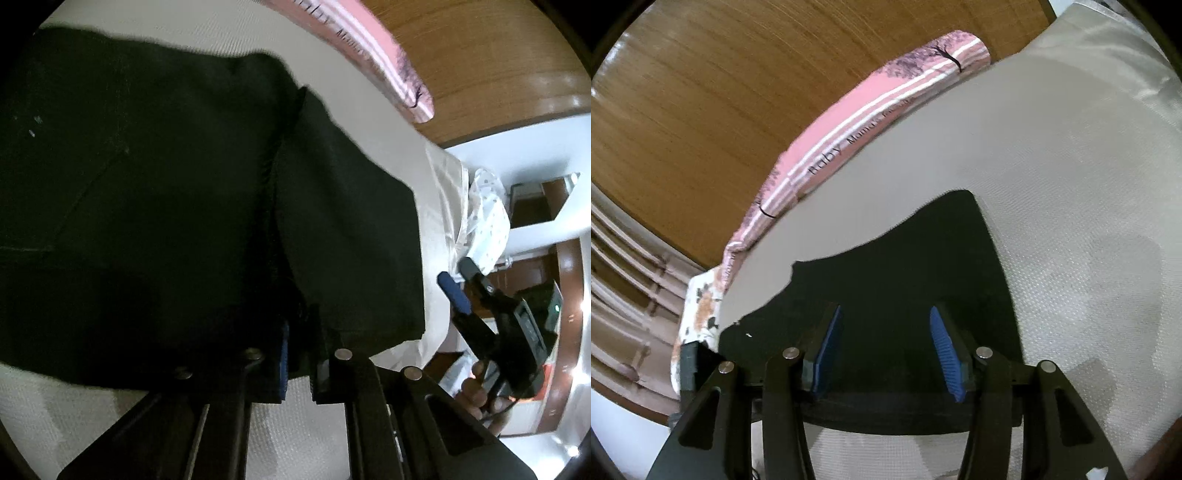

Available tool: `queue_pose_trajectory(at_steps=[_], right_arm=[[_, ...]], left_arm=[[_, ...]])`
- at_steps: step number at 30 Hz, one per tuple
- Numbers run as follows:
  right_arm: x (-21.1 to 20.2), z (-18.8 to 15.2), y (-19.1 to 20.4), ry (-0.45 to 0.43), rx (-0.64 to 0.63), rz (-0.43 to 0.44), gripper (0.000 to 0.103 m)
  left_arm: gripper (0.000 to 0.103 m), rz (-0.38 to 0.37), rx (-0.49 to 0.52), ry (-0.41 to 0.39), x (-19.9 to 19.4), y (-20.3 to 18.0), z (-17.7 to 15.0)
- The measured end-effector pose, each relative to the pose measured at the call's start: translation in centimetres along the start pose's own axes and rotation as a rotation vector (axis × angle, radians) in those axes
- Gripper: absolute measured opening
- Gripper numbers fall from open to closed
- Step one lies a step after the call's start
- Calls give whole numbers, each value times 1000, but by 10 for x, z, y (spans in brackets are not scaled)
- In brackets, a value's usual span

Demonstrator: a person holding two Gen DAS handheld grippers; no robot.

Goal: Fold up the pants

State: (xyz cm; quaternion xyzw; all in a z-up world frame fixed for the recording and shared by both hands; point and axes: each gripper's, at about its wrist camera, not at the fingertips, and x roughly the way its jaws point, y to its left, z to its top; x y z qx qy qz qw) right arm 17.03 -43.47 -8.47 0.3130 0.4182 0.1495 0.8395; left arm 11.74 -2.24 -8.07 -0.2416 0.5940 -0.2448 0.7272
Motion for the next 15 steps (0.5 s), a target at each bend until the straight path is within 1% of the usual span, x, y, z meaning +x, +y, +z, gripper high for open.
queue_pose_trajectory(at_steps=[2, 4, 6, 10, 13, 15], right_arm=[[2, 0, -3, 8, 7, -14, 48], [7, -1, -6, 27, 18, -34, 48], [15, -4, -12, 57, 27, -73, 48], [31, -12, -21, 127, 63, -106, 46], [35, -15, -21, 134, 46, -126, 46], [37, -17, -22, 140, 37, -136, 46]], left_arm=[[8, 9, 17, -15, -4, -2, -4], [8, 36, 27, -20, -4, 0, -7], [8, 52, 21, -10, 0, 5, -7], [8, 84, 35, -4, 7, 5, -4], [11, 122, 81, -10, 8, -2, -5], [14, 132, 99, -15, 8, -3, -6]])
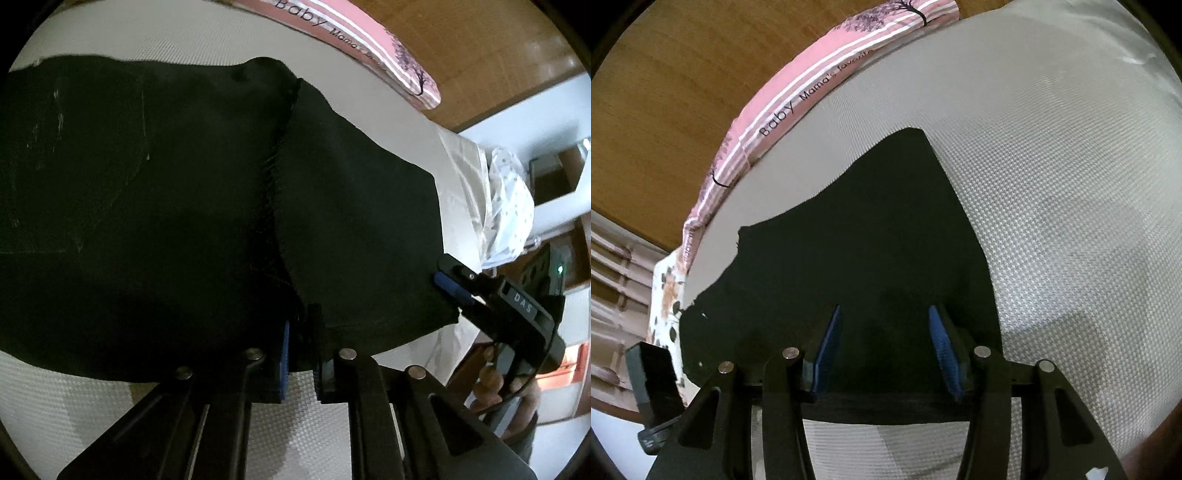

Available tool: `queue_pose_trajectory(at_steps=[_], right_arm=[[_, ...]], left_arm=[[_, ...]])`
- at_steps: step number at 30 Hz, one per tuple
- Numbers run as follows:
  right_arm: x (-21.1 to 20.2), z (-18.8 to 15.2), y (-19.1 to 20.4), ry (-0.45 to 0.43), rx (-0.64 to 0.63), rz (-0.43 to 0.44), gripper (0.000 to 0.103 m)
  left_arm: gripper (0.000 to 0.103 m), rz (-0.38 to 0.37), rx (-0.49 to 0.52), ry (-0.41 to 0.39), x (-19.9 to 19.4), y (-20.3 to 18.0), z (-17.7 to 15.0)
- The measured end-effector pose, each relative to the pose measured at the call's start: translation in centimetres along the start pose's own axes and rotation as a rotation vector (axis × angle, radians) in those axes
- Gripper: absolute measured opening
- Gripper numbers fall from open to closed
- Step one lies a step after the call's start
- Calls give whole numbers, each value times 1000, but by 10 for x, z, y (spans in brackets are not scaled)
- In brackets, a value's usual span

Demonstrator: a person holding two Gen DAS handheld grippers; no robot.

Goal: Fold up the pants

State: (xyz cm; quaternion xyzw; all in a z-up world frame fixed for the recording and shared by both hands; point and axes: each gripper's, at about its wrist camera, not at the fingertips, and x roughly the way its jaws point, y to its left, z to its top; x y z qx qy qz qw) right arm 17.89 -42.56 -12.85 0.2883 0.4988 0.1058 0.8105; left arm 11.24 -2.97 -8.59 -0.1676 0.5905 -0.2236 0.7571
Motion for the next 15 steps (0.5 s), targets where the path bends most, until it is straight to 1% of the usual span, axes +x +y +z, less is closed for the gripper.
queue_pose_trajectory(at_steps=[3, 5, 8, 12, 14, 15], right_arm=[[1, -2, 5, -3, -19, -24, 46], [1, -2, 11, -5, -41, -40, 48], [12, -1, 27, 29, -83, -31, 48], [36, 7, 60, 36, -179, -74, 48], [46, 11, 76, 50, -221, -74, 48], [52, 13, 84, 57, -234, -72, 48]], left_arm=[[16, 4, 11, -6, -2, -1, -2], [19, 16, 29, -22, -6, -2, -3], [21, 68, 59, -50, -14, -3, -4], [22, 120, 78, -133, -42, 10, -7], [24, 166, 71, -197, -61, 23, -9], [27, 191, 66, -229, -70, 28, -11]])
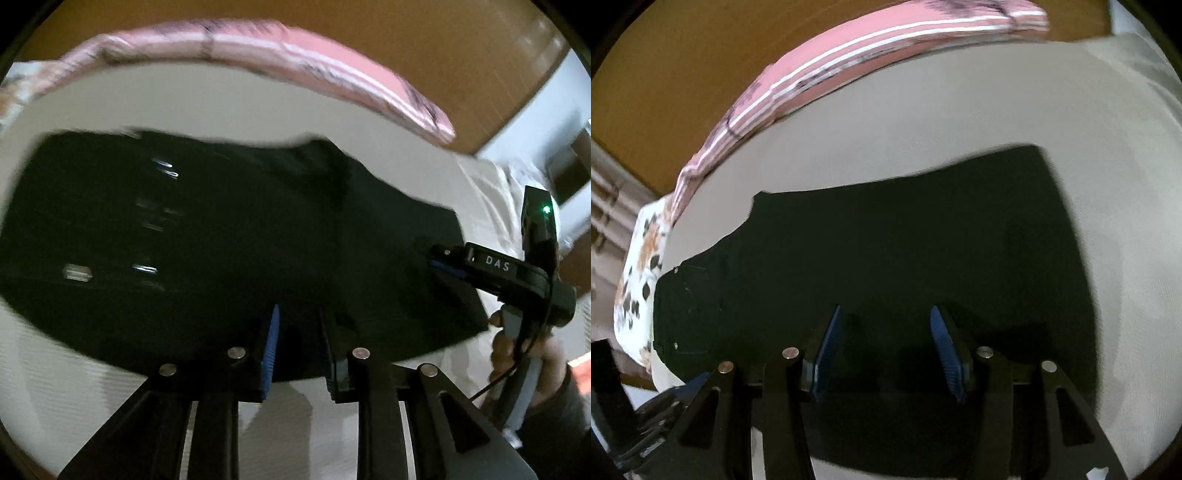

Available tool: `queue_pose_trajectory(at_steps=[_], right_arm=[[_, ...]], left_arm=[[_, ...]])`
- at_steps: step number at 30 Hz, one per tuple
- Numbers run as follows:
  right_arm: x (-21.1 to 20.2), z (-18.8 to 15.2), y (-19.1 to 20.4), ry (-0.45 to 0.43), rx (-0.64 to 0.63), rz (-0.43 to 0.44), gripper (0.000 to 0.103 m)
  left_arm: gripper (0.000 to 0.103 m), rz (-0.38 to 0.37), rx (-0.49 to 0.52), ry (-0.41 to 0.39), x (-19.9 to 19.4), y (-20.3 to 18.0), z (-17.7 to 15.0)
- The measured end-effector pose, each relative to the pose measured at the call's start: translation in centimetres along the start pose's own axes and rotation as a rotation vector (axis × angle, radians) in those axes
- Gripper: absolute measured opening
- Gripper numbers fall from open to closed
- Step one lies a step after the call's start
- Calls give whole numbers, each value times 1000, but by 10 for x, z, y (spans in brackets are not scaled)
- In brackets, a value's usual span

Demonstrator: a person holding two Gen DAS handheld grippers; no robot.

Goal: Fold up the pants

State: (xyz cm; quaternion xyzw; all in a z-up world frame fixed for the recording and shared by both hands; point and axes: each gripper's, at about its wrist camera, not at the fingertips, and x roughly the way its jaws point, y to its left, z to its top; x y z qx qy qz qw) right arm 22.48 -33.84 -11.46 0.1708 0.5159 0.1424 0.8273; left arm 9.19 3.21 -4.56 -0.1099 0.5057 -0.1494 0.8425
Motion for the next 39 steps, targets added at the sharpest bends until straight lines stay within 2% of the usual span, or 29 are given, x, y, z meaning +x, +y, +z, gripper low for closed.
queue_pose_trajectory(at_steps=[3, 8, 11, 14, 17, 21, 22, 26, 28, 31, 35, 39], right_arm=[[19, 17, 27, 30, -31, 57, 48], [45, 44, 61, 35, -50, 76, 48], [57, 59, 78, 31, -49, 100, 48], [66, 68, 90, 29, -51, 79, 48], [69, 73, 98, 38, -59, 72, 49], [57, 72, 94, 34, -10, 144, 58], [51, 70, 91, 34, 2, 163, 59], [31, 59, 85, 19, 8, 195, 64], [20, 50, 81, 16, 14, 218, 64], [11, 41, 76, 18, 22, 230, 65], [-1, 29, 71, 10, 22, 251, 65], [-4, 21, 67, 5, 23, 257, 65]], left_arm=[[32, 58, -58, -86, -27, 32, 0], [34, 128, -228, -185, -69, 97, -3], [37, 169, -325, -221, -87, 131, -7], [38, 191, -422, -226, -97, 167, -13], [39, 143, -514, -204, -97, 189, -26], [42, 15, -638, -146, -80, 211, -37], [43, -39, -679, -125, -73, 216, -41], [43, -178, -787, -103, -56, 213, -50], [43, -195, -802, -113, -51, 212, -50], [43, -182, -786, -151, -43, 213, -48], [43, -238, -825, -182, -33, 221, -54], [43, -281, -800, -248, -28, 225, -58]])
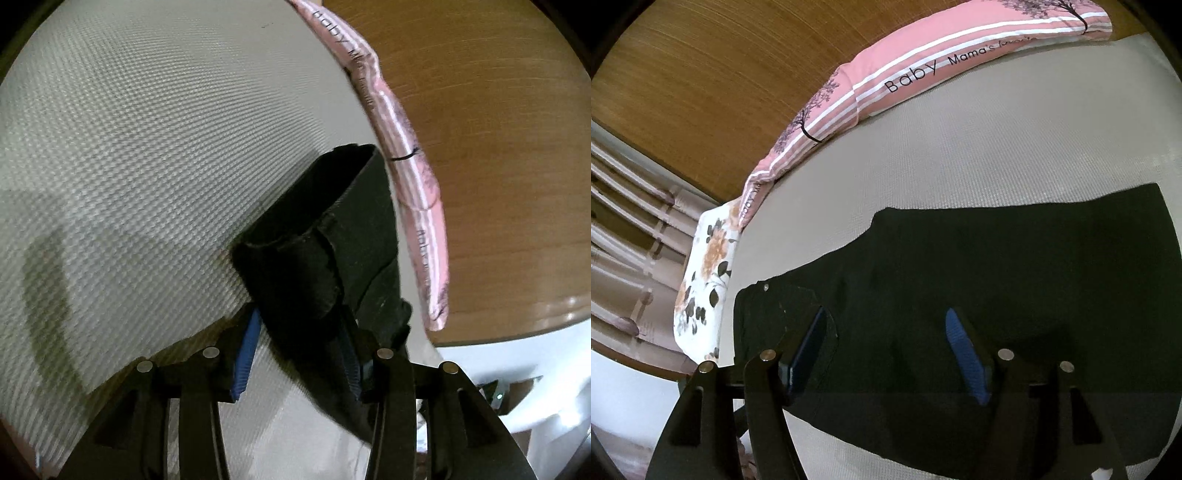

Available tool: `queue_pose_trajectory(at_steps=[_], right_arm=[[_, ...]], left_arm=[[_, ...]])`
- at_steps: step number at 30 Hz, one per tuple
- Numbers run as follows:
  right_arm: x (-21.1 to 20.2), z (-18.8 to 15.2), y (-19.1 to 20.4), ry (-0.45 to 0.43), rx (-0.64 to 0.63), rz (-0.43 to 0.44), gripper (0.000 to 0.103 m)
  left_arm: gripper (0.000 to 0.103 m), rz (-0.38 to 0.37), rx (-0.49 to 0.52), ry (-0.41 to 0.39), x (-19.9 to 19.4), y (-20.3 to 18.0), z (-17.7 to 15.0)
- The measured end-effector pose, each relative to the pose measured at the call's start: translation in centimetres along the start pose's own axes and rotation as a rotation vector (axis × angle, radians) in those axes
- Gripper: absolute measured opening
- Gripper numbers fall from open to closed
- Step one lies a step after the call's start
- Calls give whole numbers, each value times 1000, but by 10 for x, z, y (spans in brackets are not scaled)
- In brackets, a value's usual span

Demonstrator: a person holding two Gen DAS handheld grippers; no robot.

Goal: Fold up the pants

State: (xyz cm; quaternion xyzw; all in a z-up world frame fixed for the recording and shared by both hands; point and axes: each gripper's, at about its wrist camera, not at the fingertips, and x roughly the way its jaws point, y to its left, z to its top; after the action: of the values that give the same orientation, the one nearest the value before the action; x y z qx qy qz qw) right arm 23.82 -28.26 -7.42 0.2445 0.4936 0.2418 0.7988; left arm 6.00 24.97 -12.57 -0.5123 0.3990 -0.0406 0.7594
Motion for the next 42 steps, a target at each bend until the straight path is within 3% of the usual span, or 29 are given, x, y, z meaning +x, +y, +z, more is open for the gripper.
queue_pose_trajectory(at_steps=[7, 14, 18, 20, 24, 27, 30, 36, 42], right_arm=[[4, -18, -14, 26, 52, 16, 66], [2, -29, -18, 30, 58, 22, 66], [-3, -33, -19, 18, 61, 18, 66], [-9, -34, -21, 4, 63, 12, 66], [-35, -34, -36, -44, 75, -12, 66], [-56, -33, -49, -81, 91, -31, 66], [-80, -32, -67, -124, 116, -48, 66], [-126, -38, -108, -199, 186, -63, 66], [-158, -45, -142, -236, 239, -80, 66]], left_arm=[[47, -53, -43, -36, -2, 7, 2], [47, -8, -42, -57, 4, 0, 8], [27, 97, -6, -64, 5, -8, 8], [25, 154, 54, -89, 1, -25, 5], [24, 249, 295, -156, -4, -88, -12], [24, 249, 459, -184, 2, -136, -28], [24, 203, 615, -177, 18, -192, -48], [23, 108, 856, -64, 72, -273, -113], [23, 59, 1041, 111, 133, -306, -194]])
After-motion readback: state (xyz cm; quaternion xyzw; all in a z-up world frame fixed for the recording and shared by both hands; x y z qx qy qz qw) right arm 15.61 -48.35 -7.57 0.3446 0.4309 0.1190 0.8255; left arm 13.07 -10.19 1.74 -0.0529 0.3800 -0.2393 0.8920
